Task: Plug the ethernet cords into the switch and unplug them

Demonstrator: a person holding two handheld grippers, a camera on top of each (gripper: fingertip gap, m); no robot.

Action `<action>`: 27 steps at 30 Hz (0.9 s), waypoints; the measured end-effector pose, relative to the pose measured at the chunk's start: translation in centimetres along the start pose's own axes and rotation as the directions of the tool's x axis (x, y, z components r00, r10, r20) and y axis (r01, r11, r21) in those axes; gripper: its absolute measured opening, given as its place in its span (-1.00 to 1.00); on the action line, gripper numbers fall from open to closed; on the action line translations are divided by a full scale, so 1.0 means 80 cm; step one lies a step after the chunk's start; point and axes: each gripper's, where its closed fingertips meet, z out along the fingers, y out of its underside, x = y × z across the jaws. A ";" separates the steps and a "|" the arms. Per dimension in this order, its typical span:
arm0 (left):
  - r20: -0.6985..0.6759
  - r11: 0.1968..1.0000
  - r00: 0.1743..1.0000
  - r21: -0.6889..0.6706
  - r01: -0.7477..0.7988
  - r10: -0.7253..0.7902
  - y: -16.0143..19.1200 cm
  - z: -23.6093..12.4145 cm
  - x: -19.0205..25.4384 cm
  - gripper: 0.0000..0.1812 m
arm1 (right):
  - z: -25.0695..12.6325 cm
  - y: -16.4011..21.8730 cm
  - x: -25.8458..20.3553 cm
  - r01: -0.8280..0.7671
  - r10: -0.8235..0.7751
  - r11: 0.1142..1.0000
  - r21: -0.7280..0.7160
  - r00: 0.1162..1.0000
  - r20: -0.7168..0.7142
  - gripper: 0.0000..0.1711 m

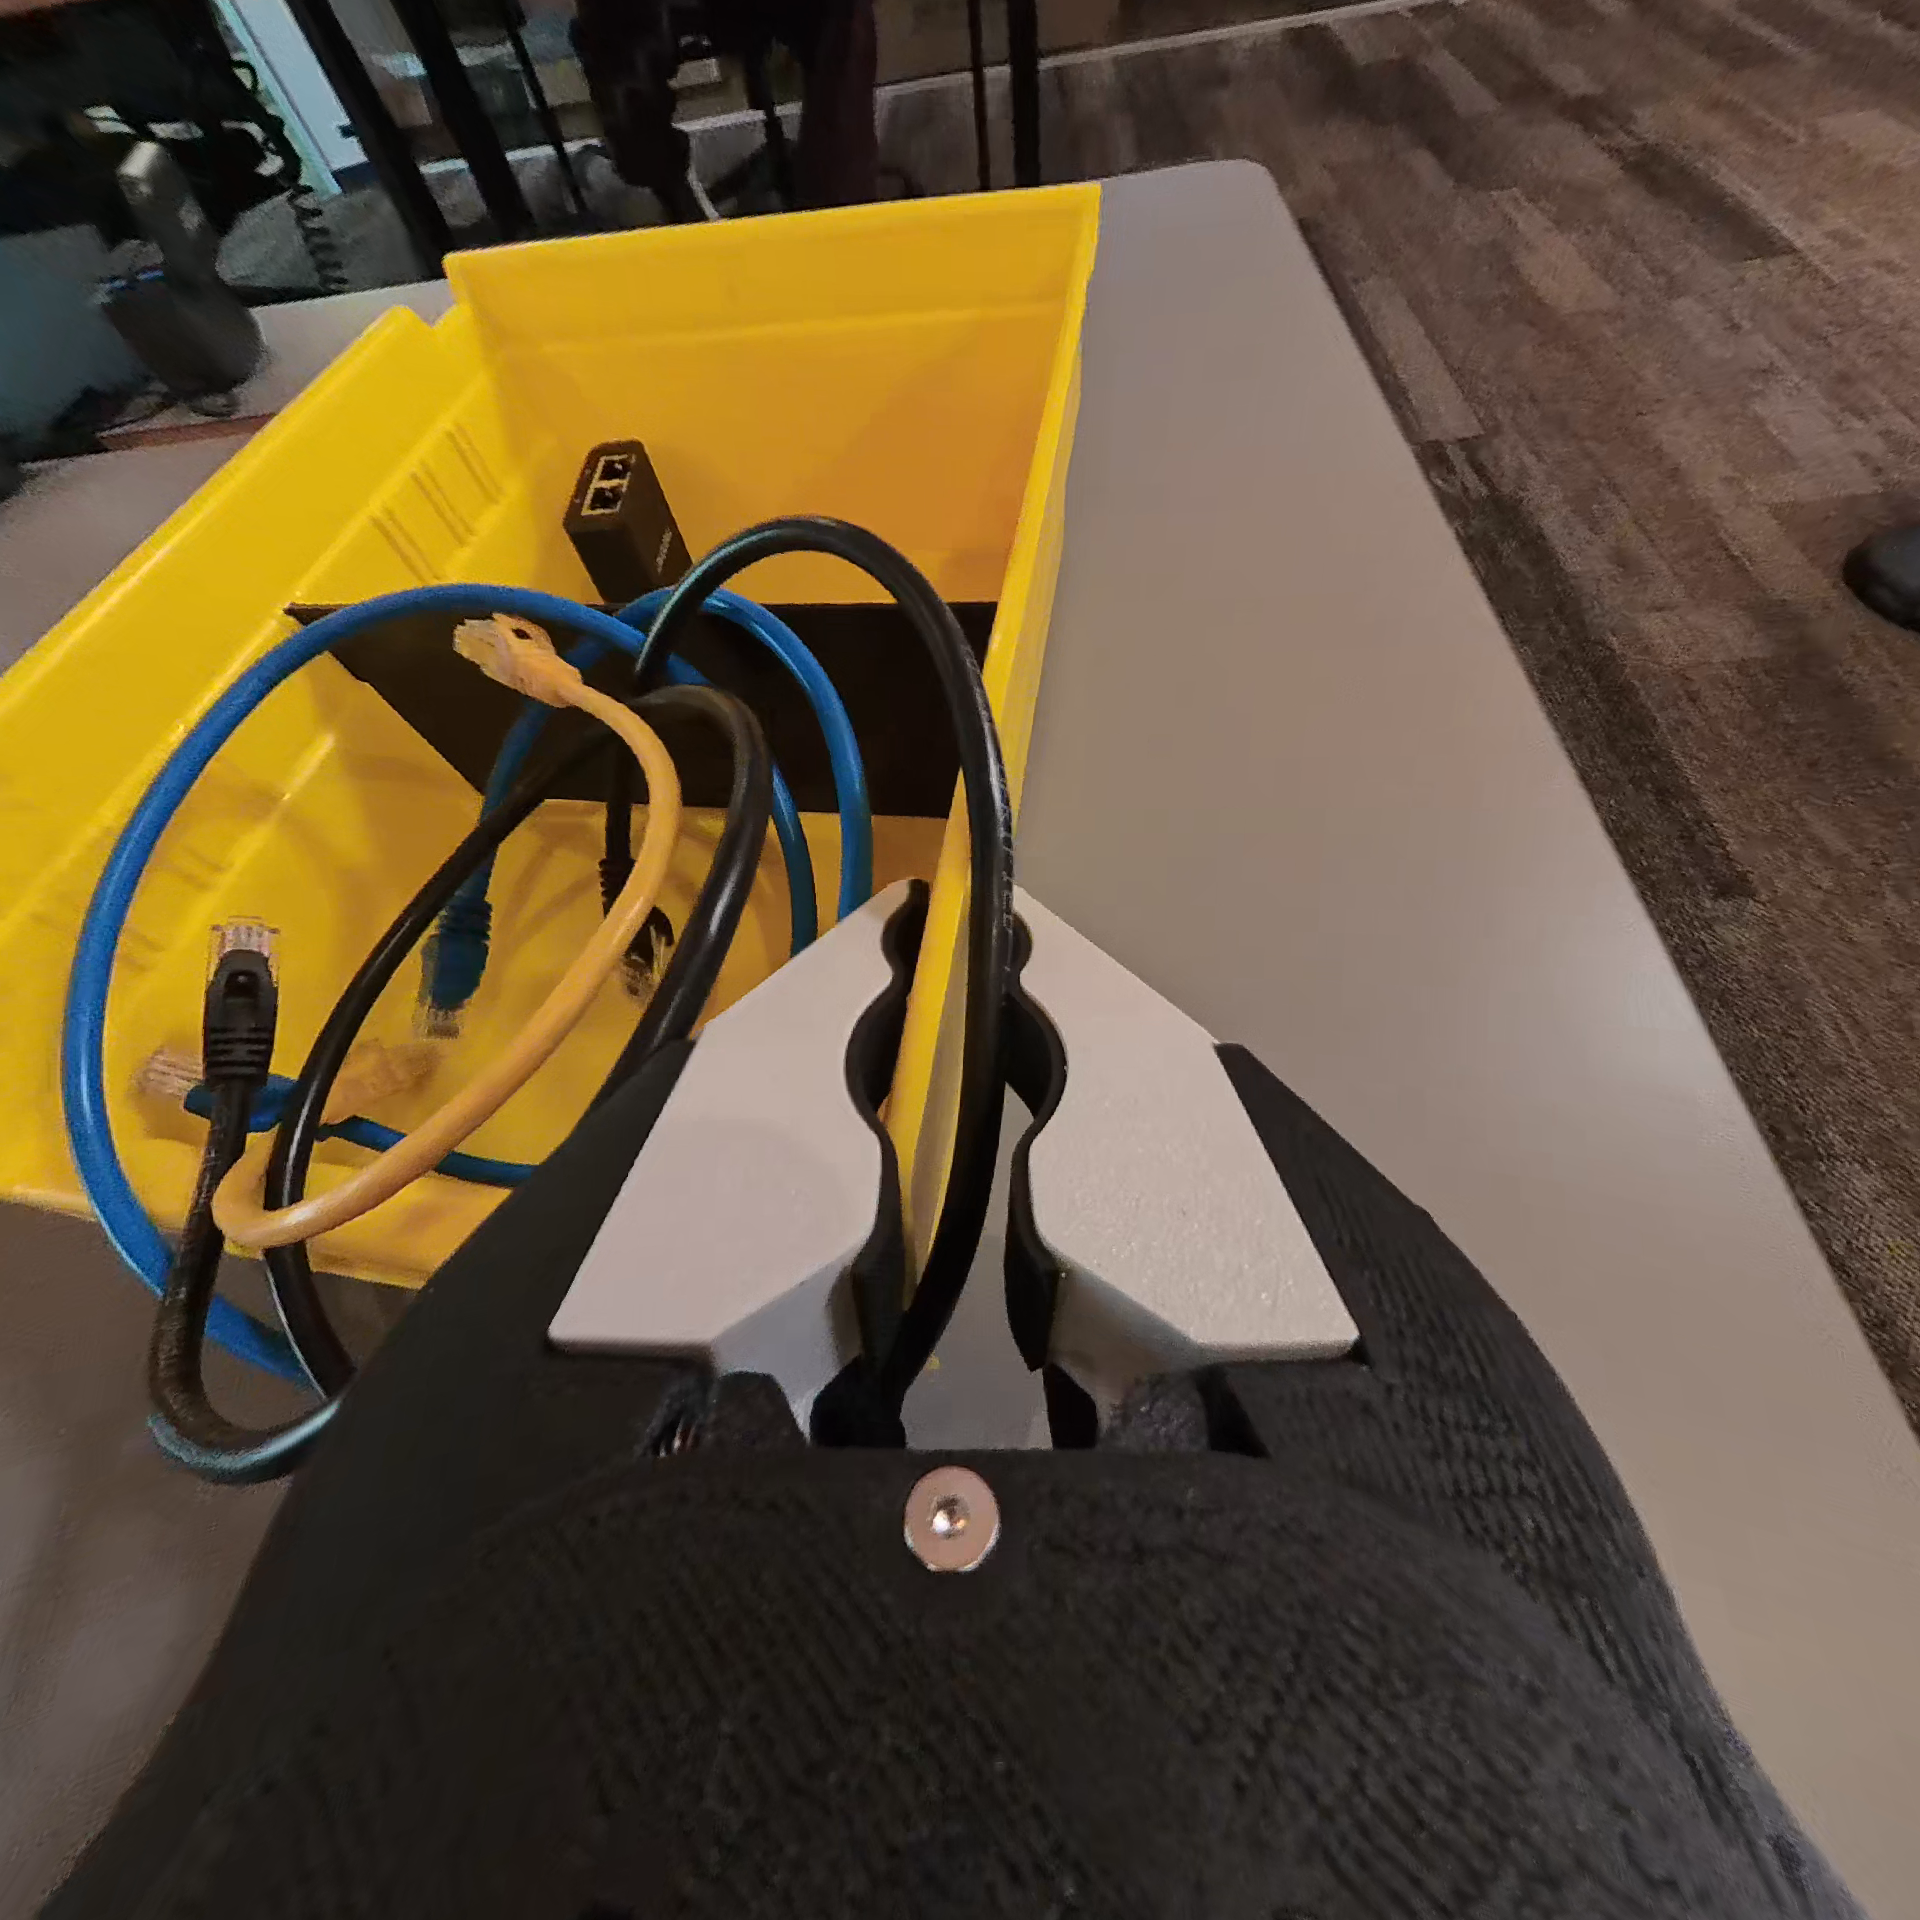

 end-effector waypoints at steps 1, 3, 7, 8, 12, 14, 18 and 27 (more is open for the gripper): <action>0.001 1.000 1.000 0.008 0.001 -0.001 0.000 -0.001 0.000 -0.95 | 0.002 0.000 -0.007 0.004 -0.004 1.000 0.002 1.000 0.012 -0.88; 0.000 0.999 1.000 0.032 -0.001 0.001 0.000 -0.005 0.000 -0.95 | 0.007 -0.002 -0.024 0.017 -0.017 1.000 0.005 0.999 0.035 -0.88; 0.021 0.996 1.000 0.087 0.003 -0.005 -0.001 -0.016 0.003 -0.95 | 0.023 -0.004 -0.068 0.077 -0.077 0.997 0.003 0.992 0.103 -0.88; 0.022 0.995 1.000 0.102 0.013 -0.015 -0.003 -0.021 0.004 -0.95 | 0.027 -0.005 -0.080 0.084 -0.084 0.996 0.006 0.989 0.123 -0.87; 0.015 0.989 1.000 0.145 0.022 -0.025 -0.017 -0.044 0.005 -0.95 | 0.041 -0.006 -0.133 0.093 -0.092 0.996 0.008 0.976 0.196 -0.86; 0.026 0.985 1.000 0.175 0.011 -0.016 -0.030 -0.059 0.004 -0.95 | 0.046 -0.005 -0.165 0.099 -0.098 0.995 0.007 0.969 0.225 -0.84; 0.091 0.956 0.996 0.293 -0.006 -0.021 -0.072 -0.098 0.002 -0.95 | 0.050 0.002 -0.246 0.134 -0.142 0.990 0.046 0.948 0.286 -0.77; 0.065 0.815 0.989 0.561 -0.144 0.130 -0.187 -0.187 0.070 -0.95 | -0.011 0.020 -0.410 0.109 -0.113 0.993 0.054 0.657 0.745 -0.24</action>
